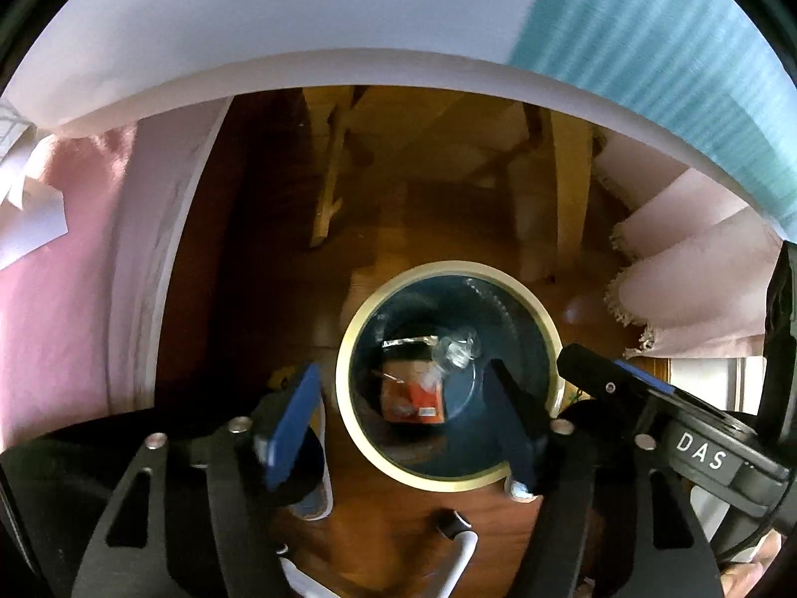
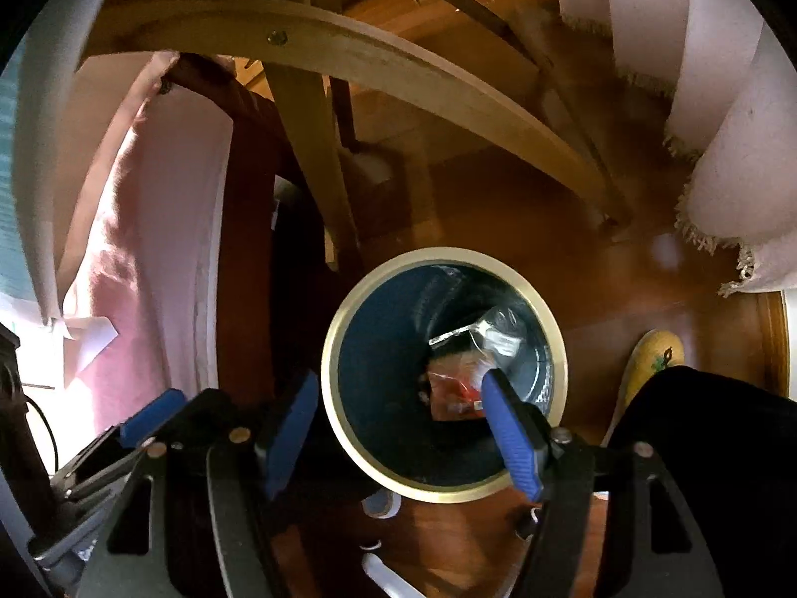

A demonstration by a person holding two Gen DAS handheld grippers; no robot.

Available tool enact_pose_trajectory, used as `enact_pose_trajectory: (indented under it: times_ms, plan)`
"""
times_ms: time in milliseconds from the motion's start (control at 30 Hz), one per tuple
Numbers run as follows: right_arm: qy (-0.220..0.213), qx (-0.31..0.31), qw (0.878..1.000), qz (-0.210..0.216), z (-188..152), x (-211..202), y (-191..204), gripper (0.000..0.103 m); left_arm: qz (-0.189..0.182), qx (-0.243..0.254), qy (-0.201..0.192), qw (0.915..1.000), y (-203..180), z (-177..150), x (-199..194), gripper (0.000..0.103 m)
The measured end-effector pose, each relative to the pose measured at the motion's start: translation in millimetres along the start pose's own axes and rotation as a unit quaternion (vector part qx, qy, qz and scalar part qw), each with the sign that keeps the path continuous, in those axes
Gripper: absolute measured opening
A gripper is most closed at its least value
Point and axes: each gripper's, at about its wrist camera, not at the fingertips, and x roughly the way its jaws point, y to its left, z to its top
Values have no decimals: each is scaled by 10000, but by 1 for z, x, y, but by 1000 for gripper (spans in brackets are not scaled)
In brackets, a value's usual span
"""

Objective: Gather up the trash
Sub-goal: 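Open both tools over the bin, dropping the bag and bottle, then raise both tools back over the table toward the remaining trash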

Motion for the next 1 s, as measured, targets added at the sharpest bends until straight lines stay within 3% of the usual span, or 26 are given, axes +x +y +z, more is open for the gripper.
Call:
enact_pose_trajectory:
  times_ms: [500,667,1000]
  plan:
    - [-335,-416,9981,-296,-6,-12,16,69,36,-40,-570,9984,9,-5,-28,71]
    - [-512,-607,9964,-309,-14,-31,23,69,95,168,-716,9972,2,-6,-50,71]
    - [-941,-1063,9896,-215,-36,-90,46,69,-354,380,-1069,9929,0,-12,-116,71]
